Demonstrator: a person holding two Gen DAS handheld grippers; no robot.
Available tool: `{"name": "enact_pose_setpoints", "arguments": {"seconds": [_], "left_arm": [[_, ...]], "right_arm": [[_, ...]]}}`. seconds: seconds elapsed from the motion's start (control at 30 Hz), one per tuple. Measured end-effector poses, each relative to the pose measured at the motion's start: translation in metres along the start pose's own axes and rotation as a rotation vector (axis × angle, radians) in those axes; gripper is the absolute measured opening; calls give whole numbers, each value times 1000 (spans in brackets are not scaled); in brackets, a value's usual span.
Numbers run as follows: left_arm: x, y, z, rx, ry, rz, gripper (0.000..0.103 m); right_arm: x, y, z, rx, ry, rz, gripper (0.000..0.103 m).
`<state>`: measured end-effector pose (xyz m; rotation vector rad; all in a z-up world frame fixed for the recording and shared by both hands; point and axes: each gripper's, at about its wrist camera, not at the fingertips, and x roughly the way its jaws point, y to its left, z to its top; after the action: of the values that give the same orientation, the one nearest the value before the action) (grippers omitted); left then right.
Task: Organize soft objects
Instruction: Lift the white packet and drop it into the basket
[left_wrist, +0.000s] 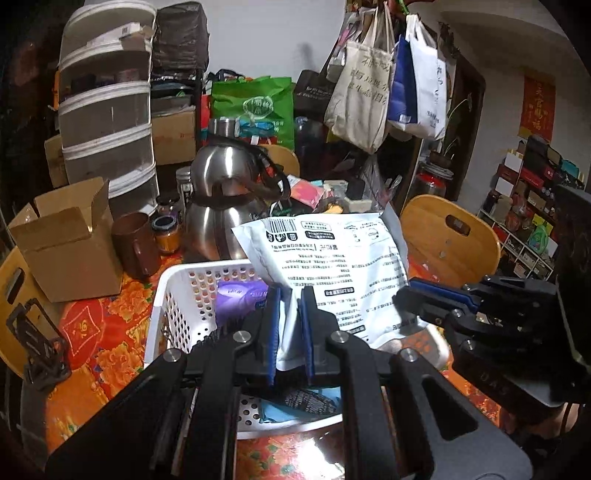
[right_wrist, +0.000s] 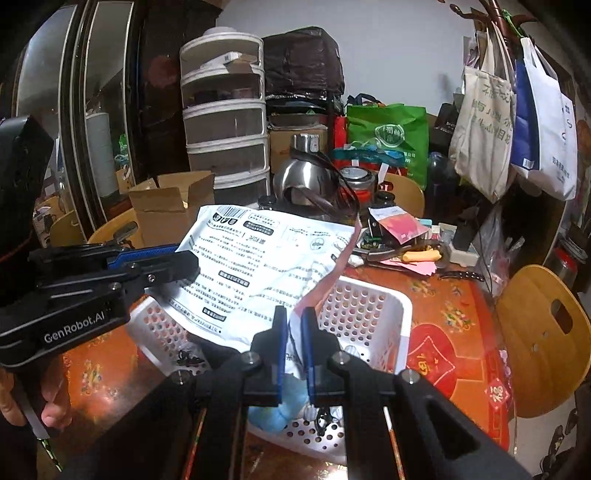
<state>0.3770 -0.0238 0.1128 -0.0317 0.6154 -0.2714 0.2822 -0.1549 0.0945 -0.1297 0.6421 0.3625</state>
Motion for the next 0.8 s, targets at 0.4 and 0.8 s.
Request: {"name": "enact_pose_setpoints", "arguments": {"seconds": [0.4,0.8], "left_arm": [[49,20,-27,-19,91,34,22],[37,21,-54,5,81,98,98]], "right_arm": [[27,-13,-23,42,60,-56,46],[20,-16,-48,84,102,-50,96]]}}
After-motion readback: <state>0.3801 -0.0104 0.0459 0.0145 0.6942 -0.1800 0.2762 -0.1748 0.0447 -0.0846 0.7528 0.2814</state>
